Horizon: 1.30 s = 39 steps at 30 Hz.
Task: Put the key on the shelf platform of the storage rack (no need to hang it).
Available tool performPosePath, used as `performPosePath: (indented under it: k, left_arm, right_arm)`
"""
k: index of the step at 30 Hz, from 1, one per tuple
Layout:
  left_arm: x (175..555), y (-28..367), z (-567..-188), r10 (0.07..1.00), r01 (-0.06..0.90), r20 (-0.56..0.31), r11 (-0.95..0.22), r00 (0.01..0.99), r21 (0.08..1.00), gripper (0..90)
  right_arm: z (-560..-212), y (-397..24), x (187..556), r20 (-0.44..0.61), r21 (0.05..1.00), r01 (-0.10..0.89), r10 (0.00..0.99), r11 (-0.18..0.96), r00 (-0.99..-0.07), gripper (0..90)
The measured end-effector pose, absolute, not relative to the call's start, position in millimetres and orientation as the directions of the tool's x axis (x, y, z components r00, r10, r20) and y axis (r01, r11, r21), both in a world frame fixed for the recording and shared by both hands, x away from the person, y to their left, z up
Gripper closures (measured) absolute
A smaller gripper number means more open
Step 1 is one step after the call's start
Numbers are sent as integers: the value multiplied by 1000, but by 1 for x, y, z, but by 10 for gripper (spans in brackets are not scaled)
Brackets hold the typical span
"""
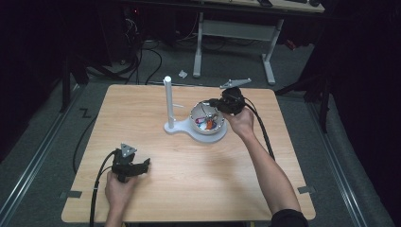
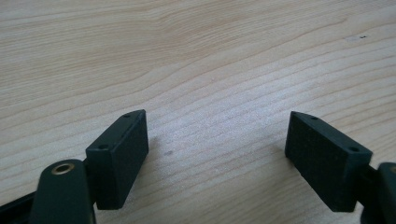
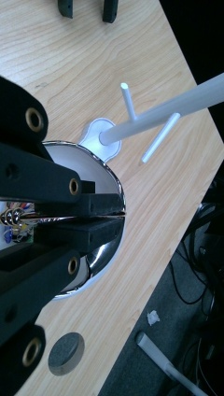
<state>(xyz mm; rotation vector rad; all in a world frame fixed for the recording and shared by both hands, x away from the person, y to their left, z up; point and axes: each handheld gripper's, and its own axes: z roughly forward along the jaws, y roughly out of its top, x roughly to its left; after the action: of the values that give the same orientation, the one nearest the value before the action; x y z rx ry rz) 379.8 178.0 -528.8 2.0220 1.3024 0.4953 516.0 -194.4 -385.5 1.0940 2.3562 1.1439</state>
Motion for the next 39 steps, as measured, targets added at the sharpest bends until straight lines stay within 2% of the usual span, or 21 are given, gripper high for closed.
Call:
performPosePath:
  k: [21,30,39]
  left_arm:
    - [380,178,-529,902,647,-43,-274,429,712,219]
    - [380,178,-529,902,647,-42,-274,429,711,219]
    - [380,178,-529,902,647,-42,-274,429,711,219]
  right_arm:
    - [-404,-191,518,60,748,520,737,413,-673,874]
    - [-413,-190,517,98,738,535,720,411,-687,870]
    - [-419,-187,517,123,728,550,710,410,-693,808]
